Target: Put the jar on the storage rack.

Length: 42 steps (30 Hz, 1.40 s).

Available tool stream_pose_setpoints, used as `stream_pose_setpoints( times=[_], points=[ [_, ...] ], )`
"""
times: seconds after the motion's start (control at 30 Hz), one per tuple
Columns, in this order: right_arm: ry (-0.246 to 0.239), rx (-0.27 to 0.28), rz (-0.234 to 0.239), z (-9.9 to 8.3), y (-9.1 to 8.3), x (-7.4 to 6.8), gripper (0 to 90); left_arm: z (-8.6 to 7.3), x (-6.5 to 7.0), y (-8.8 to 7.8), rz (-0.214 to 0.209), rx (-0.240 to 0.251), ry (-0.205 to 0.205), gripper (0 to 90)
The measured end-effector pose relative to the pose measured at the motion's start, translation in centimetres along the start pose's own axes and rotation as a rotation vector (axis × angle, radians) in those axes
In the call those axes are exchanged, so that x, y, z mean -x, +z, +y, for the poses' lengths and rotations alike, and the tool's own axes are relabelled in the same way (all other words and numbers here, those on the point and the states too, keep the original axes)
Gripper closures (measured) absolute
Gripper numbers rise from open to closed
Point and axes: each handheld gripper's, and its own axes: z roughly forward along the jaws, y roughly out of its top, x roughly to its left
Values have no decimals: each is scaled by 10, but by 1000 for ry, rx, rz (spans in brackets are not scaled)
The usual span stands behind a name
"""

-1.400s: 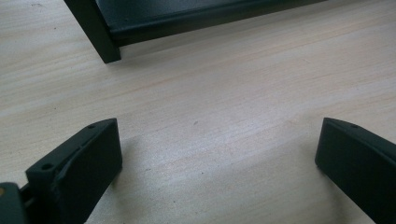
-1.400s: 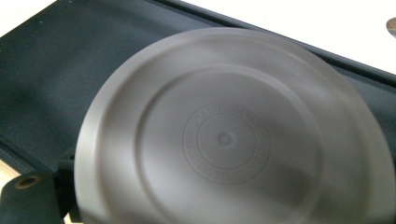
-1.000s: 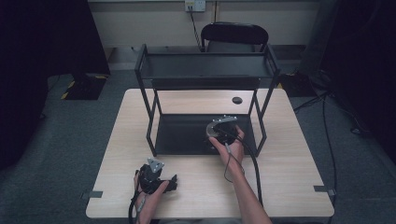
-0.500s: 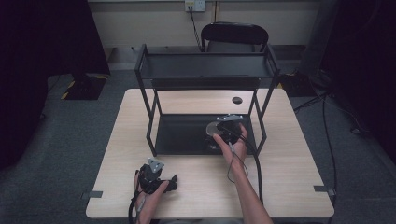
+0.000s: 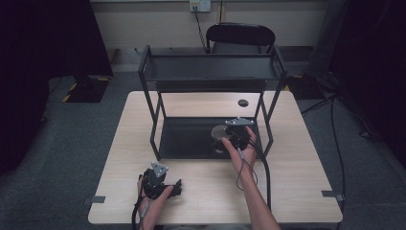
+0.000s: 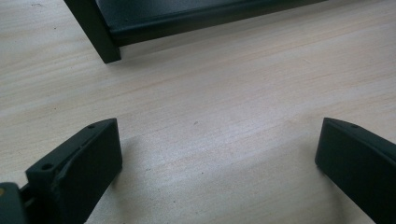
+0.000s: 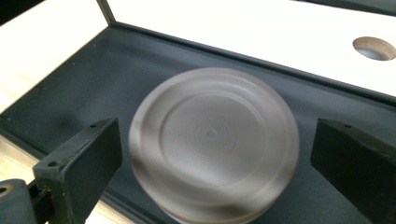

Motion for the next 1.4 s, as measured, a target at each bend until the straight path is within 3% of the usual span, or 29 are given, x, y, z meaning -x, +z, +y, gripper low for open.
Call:
stream_pose_setpoints(
  times=[0.67, 1.4],
  points=[
    [32, 67, -4, -4, -33, -2, 21, 0, 0, 0, 0, 0, 0, 0],
    [77, 81, -34, -38, -72, 4, 27, 0, 0, 0, 0, 0, 0, 0]
  ],
)
